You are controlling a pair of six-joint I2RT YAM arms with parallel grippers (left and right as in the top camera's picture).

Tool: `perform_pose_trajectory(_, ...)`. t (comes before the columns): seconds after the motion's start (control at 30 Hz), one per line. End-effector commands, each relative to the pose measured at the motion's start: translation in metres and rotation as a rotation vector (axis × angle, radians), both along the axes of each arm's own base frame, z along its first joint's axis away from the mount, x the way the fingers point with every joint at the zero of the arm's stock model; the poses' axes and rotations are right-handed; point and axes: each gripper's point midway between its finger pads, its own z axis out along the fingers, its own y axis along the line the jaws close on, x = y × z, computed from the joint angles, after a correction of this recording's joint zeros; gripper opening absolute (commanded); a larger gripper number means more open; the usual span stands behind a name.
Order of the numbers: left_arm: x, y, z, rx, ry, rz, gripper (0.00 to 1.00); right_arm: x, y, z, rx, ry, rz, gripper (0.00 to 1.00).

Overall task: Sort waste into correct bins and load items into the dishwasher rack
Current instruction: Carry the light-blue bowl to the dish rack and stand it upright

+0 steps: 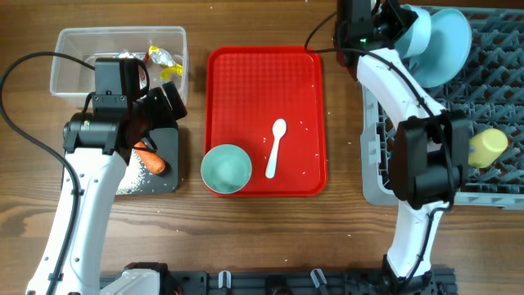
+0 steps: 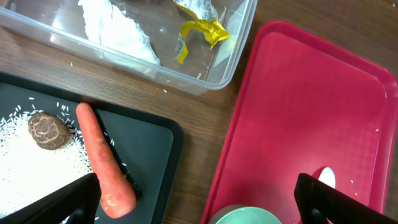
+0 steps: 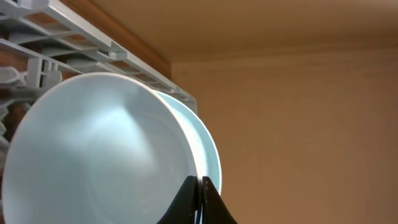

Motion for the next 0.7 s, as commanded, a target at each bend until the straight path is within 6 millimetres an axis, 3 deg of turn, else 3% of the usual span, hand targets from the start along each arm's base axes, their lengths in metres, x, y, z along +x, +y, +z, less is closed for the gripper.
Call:
perform_pose_trajectory(0.0, -0.002, 0.001, 0.003, -0.009, -0.012, 0.01, 1.0, -0.001, -0.014, -0.014, -0.072, 0.066, -0.057, 0.04)
perform_pose_trajectory(0.13, -0.002, 0.001, 0.003, -0.01, -0.011, 0.01, 1.0, -0.002, -0.023, -0.013, -0.088, 0.083, -0.075, 0.04)
perform_pose_trajectory(0.3, -0.002, 0.001, 0.003, -0.009, -0.012, 0.01, 1.0, -0.001, -0.033, 0.017, -0.127, -0.024, -0.141, 0.04)
perform_pose_trajectory(0.67, -0.002, 0.001, 0.003, -0.009, -0.011, 0.01, 1.0, 0.001, -0.026, -0.002, -0.13, 0.019, -0.127, 0.04)
